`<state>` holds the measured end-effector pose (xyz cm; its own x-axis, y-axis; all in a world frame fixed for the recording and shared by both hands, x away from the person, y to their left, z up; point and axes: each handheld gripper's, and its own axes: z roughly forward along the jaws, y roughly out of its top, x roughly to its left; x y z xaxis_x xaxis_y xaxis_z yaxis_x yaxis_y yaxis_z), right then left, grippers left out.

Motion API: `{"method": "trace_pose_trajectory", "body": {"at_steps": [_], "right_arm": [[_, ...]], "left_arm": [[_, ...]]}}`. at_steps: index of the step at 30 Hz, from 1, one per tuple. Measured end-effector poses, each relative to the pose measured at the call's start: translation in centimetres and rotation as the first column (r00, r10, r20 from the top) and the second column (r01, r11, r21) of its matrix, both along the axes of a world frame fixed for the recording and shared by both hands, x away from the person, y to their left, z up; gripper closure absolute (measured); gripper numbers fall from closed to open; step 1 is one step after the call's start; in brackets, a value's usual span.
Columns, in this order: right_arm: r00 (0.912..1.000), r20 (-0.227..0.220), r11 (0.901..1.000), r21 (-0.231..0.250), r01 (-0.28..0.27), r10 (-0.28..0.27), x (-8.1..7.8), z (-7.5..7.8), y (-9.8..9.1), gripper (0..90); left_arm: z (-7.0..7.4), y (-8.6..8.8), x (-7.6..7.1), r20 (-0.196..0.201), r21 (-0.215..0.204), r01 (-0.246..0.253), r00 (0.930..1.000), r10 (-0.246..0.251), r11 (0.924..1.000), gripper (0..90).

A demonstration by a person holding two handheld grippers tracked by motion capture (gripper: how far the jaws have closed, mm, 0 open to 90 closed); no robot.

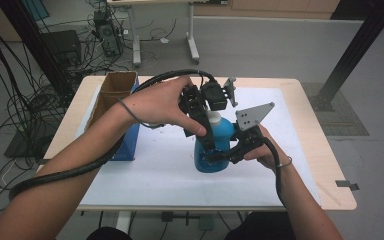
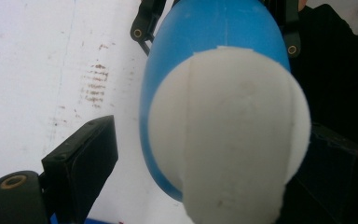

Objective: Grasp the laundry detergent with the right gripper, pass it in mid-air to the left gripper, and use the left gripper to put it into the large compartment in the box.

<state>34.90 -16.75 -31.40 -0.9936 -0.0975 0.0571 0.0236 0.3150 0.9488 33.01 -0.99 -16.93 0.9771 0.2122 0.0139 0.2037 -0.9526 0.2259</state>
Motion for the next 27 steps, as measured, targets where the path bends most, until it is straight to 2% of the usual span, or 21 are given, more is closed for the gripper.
{"method": "trace_pose_trajectory", "body": {"at_steps": [27], "right_arm": [[0.9999, 0.012, 1.0000, 0.004, -0.006, 0.006, -0.2, 0.3, 0.2, 43.5]], "left_arm": [[0.0, -1.0, -0.1, 0.001, -0.003, 0.038, 0.9993, -0.038, 0.9993, 14.0]]}}
